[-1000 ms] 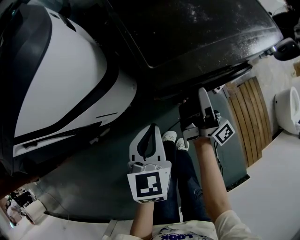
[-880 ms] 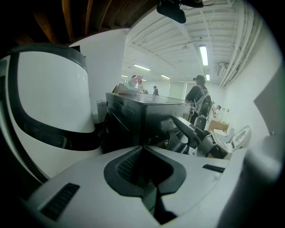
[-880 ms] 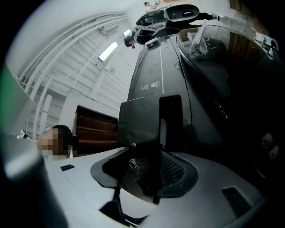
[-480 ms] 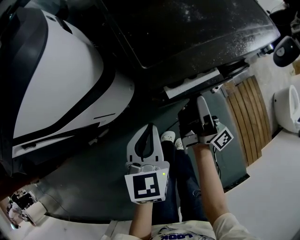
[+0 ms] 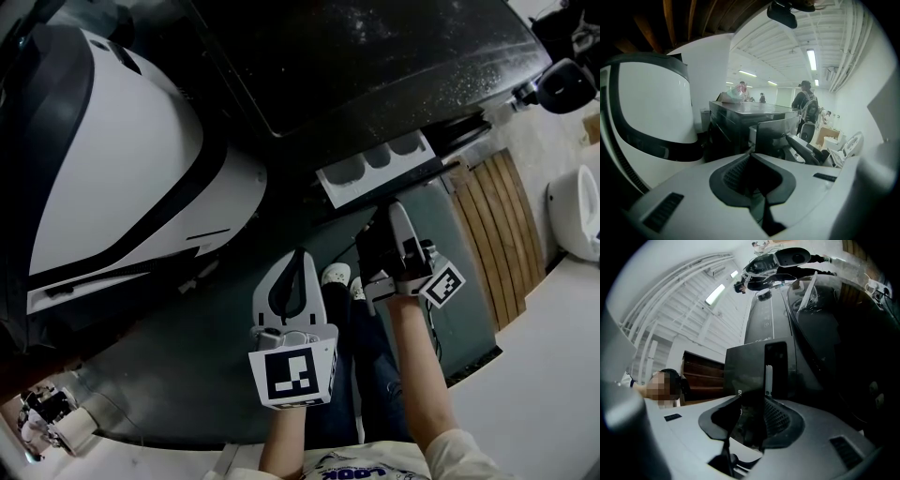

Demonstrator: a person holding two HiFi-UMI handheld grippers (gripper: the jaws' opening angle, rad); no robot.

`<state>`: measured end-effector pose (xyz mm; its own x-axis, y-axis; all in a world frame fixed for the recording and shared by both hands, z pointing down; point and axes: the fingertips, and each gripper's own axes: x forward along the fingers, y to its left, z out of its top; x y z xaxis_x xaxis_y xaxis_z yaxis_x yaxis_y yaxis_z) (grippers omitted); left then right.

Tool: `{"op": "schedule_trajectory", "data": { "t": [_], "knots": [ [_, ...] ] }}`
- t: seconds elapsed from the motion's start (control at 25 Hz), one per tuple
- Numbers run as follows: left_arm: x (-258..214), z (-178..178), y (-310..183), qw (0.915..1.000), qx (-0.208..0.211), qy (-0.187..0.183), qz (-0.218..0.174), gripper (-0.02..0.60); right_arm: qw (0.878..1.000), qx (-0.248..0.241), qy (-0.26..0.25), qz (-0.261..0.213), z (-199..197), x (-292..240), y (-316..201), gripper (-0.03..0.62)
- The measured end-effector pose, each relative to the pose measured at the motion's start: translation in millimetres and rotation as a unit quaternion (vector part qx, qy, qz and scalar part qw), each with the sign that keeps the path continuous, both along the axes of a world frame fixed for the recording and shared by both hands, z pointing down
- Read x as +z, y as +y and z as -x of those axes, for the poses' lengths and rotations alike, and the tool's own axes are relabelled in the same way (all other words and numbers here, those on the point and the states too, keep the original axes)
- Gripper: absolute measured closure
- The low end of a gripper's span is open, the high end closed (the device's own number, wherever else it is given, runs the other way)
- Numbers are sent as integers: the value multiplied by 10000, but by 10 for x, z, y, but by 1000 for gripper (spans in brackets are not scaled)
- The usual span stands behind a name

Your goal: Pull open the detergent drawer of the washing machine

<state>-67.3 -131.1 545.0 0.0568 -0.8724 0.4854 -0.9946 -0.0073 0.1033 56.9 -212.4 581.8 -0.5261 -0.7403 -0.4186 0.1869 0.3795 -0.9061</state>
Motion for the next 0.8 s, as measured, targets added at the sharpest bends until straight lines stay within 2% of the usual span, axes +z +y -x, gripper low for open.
{"op": "schedule_trajectory", "data": {
  "t": [0.8],
  "knots": [
    [-64, -116, 128, 10000, 40, -7, -30, 568, 9998, -25, -158, -125, -163, -8, 223, 456]
  ]
}}
